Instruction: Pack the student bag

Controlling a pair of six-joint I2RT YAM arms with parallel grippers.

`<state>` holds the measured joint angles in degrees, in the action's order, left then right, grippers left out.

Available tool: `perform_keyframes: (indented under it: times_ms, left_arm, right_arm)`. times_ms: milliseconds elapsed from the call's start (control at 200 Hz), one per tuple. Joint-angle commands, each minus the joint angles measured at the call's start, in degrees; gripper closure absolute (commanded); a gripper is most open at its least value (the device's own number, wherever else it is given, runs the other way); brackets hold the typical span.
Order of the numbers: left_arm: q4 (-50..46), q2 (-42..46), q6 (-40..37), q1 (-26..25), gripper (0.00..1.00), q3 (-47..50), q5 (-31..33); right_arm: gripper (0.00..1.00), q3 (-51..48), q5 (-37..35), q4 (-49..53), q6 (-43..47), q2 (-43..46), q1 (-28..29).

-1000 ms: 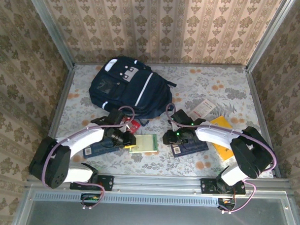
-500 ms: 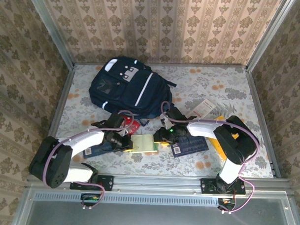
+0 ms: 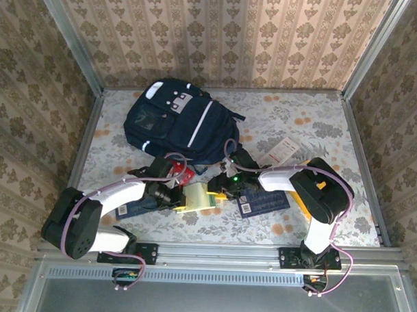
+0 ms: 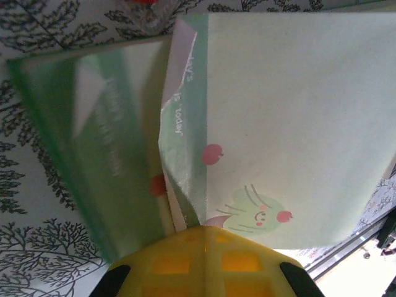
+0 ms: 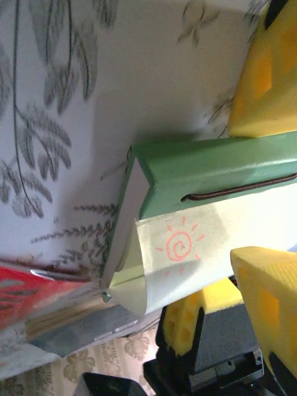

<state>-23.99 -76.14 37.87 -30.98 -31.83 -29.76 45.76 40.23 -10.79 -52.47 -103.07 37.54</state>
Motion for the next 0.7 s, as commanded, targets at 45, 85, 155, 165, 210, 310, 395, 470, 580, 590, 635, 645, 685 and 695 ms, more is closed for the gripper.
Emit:
perform_keyframes:
  times_ms: [45, 85, 155, 165, 210, 310, 395, 470, 580, 590, 635, 645, 685, 695]
  left_arm:
    - [-0.3, -0.5, 0.0, -0.1, 1.0, 1.1, 0.9]
    - [-0.5, -0.3, -0.1, -0.1, 1.0, 1.2, 1.0]
    - [-0.7, 0.2, 0.0, -0.2, 1.0, 1.2, 0.9]
    - [-0.8, 0.2, 0.0, -0.2, 1.0, 1.2, 0.9]
    - [-1.3, 0.6, 0.1, -0.2, 1.0, 1.0, 0.8]
    - [-5.0, 3.8, 0.3, -0.2, 1.0, -0.2, 2.2]
    - [-9.6, 8.0, 0.4, -0.1, 0.99, -1.7, 4.5]
    - [-12.8, 11.1, 0.9, 0.0, 0.84, -2.6, 5.2]
    - [-15.7, 13.9, 1.4, 0.0, 0.69, -2.8, 5.5]
    - [-16.0, 14.0, 1.4, 0.0, 0.65, -2.8, 5.7]
    - [-17.5, 14.6, 1.4, 0.0, 0.55, -2.8, 7.2]
    - [-17.7, 14.6, 1.4, 0.0, 0.53, -2.8, 7.5]
    - [-18.5, 14.7, 1.4, 0.1, 0.45, -2.8, 8.6]
    - [-18.6, 14.7, 1.4, 0.1, 0.44, -2.8, 8.9]
  right_arm:
    - [0.52, -2.6, 8.5, -17.3, -5.5, -0.7, 1.7]
    - [0.52, -2.9, 9.2, -18.7, -5.9, -0.7, 1.6]
    - [0.53, -3.6, 9.6, -20.2, -6.0, -0.7, 1.4]
    - [0.53, -3.7, 9.3, -19.7, -5.7, -0.5, 1.3]
    - [0.54, -3.7, 6.9, -16.2, -3.9, 0.0, 0.9]
    - [0.56, -2.5, 0.1, -3.5, 3.5, 2.1, 0.6]
    - [0.57, -1.5, -5.2, 4.6, 8.3, 3.7, 0.6]
    - [0.57, -1.1, -7.6, 8.4, 10.2, 4.3, 0.6]
    - [0.57, -1.1, -8.0, 9.3, 10.5, 4.3, 0.7]
    - [0.57, -1.1, -8.0, 9.4, 10.5, 4.3, 0.6]
    - [0.58, -1.1, -8.1, 9.6, 10.6, 4.4, 0.8]
    - [0.57, -1.1, -8.1, 9.6, 10.6, 4.4, 0.8]
    - [0.57, -1.2, -8.1, 9.5, 10.6, 4.5, 0.8]
    - [0.58, -1.2, -8.1, 9.5, 10.6, 4.5, 0.8]
